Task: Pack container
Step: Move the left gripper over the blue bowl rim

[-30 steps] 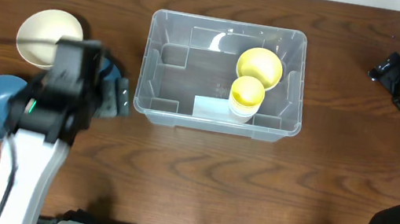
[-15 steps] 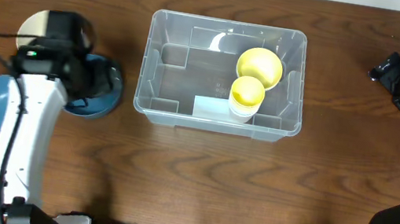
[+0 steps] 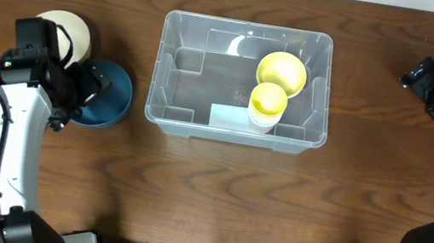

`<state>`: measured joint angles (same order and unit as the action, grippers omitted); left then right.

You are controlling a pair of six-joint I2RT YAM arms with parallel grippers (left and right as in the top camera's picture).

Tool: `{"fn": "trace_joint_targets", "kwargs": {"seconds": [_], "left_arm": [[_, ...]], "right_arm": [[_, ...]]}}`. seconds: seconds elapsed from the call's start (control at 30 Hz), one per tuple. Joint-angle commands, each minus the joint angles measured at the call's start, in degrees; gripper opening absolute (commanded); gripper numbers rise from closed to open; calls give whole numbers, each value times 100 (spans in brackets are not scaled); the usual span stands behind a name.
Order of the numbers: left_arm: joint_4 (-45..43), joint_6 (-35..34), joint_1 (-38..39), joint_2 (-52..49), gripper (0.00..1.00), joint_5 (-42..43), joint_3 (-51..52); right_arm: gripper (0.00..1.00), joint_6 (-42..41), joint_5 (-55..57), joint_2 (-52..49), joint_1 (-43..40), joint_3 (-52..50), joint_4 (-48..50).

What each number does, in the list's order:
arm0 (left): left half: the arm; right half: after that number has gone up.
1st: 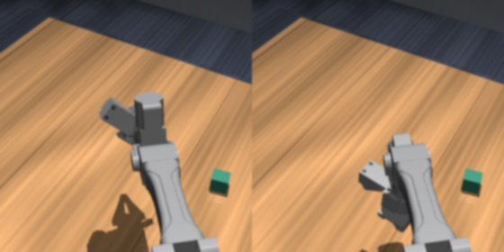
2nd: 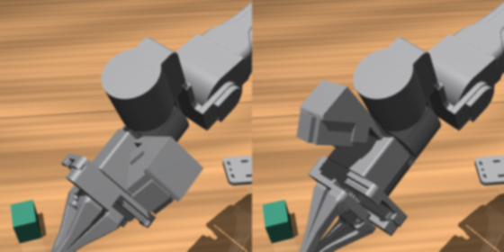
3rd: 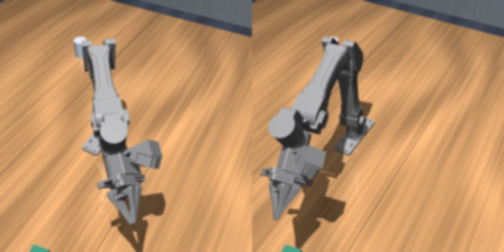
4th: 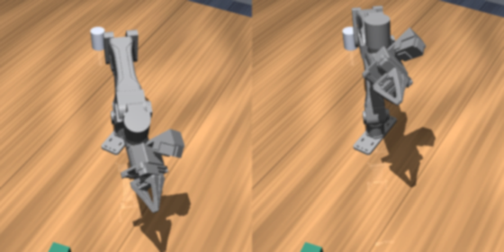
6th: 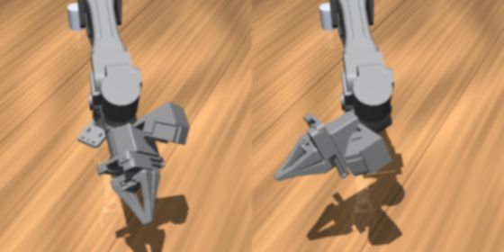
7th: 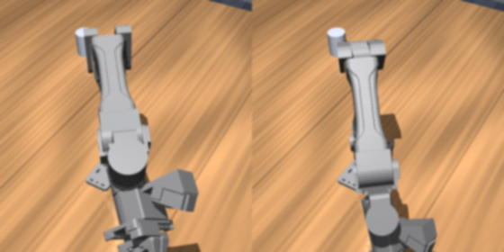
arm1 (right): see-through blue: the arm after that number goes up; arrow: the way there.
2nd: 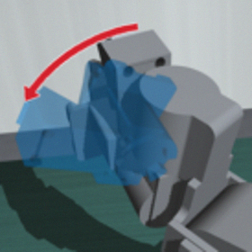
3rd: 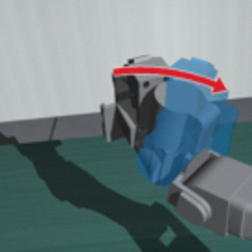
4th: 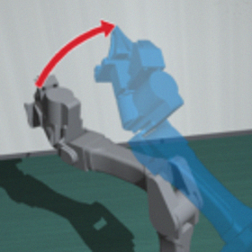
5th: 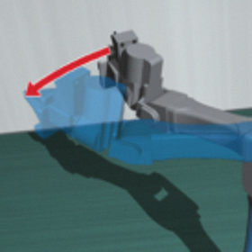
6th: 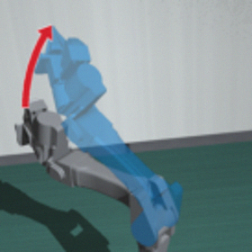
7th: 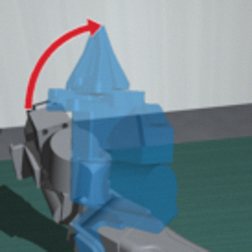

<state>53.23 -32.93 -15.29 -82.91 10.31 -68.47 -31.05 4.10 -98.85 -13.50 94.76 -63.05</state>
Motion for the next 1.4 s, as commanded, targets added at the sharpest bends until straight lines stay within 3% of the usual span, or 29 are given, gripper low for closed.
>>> {"fn": "trace_joint_targets", "kwargs": {"seconds": [0.0,0.1,0.4,0.57,0.7,0.87,0.93,1.37], "left_arm": [[-142,-599,-87,-96,98,-138,164],[-223,-599,-87,-280,99,-164,168],[-286,-597,-87,-1154,88,-221,173],[-345,-597,-87,-1751,64,-221,173],[-348,-595,-87,-1996,38,-221,173],[-372,-592,-87,-2004,21,-221,170],[-372,-592,-87,-2004,6,-221,170],[-85,129,-87,-1469,6,-175,-66]], "right_arm": [[99,-85,39,-31,-15,4,0],[99,-85,39,-31,-15,4,0],[99,-85,39,-31,-15,4,0],[99,-85,39,-31,-15,4,0],[99,-85,39,-31,-15,4,0],[99,-85,39,-31,-15,4,0],[99,-85,39,-31,-15,4,0],[99,-85,39,-31,-15,4,0]]}}
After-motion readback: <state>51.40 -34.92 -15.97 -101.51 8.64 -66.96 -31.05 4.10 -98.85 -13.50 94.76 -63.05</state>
